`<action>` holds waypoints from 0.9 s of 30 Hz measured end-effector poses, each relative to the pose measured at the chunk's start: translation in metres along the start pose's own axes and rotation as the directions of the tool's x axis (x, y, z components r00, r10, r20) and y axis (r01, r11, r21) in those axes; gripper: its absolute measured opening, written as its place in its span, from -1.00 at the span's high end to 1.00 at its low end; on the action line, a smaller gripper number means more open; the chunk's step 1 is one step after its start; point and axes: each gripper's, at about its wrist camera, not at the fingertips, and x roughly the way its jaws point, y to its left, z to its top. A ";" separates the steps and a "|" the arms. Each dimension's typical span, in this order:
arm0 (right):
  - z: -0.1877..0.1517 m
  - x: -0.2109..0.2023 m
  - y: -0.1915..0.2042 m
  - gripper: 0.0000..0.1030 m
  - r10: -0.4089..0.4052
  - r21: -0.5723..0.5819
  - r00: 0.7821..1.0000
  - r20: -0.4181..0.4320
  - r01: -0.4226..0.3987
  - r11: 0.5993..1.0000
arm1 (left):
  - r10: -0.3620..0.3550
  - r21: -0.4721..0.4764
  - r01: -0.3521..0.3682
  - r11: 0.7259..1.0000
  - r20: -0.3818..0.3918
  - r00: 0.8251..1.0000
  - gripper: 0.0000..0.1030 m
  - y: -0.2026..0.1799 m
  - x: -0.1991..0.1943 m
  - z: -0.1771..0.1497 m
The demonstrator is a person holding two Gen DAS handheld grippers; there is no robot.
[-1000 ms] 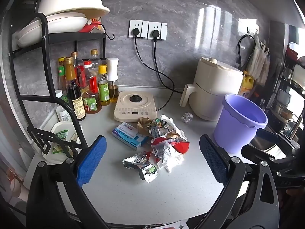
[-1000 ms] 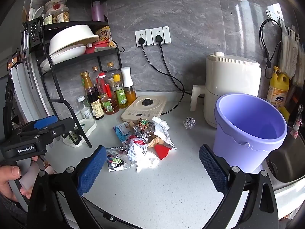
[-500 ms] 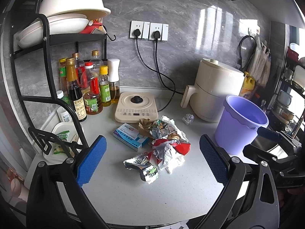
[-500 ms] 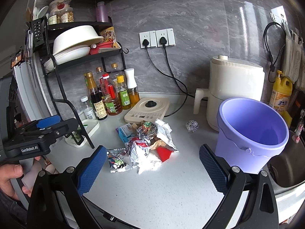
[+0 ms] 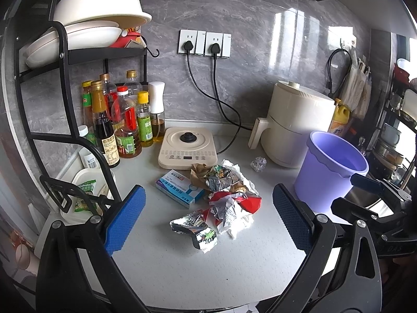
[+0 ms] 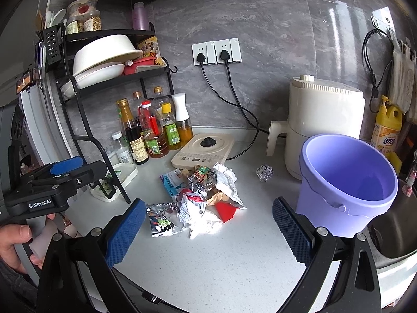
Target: Collect trash
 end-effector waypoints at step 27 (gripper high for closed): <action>0.002 0.001 -0.003 -0.85 0.006 0.000 1.000 0.004 -0.006 1.000 | 0.005 0.000 -0.005 1.000 0.020 1.000 -0.88 -0.001 -0.002 -0.001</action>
